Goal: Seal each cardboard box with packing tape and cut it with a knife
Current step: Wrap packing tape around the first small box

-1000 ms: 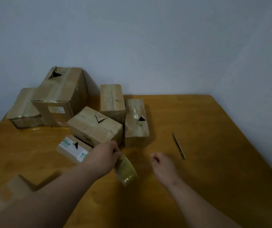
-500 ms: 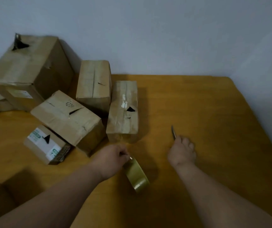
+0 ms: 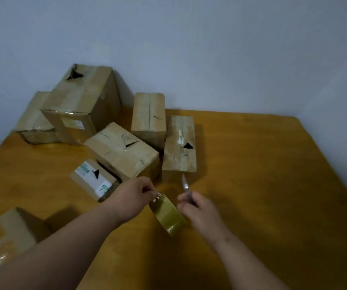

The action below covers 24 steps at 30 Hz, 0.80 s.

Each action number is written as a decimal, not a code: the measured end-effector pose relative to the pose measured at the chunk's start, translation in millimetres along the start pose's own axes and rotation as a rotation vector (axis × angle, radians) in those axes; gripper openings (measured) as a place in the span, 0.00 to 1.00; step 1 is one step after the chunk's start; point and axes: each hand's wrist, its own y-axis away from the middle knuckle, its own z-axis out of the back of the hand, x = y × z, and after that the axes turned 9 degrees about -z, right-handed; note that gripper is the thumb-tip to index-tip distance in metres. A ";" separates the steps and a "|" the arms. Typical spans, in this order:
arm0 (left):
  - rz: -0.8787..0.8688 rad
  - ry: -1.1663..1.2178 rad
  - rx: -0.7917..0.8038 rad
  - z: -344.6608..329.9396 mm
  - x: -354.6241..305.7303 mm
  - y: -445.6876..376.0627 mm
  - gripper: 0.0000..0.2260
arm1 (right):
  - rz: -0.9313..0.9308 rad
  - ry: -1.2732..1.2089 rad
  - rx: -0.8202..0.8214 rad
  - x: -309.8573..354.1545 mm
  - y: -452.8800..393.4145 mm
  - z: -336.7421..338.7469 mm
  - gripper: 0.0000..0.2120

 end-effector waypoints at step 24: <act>-0.072 -0.067 -0.479 194.1 153.3 201.0 0.06 | 0.139 0.380 -0.041 81.0 116.8 -280.9 0.16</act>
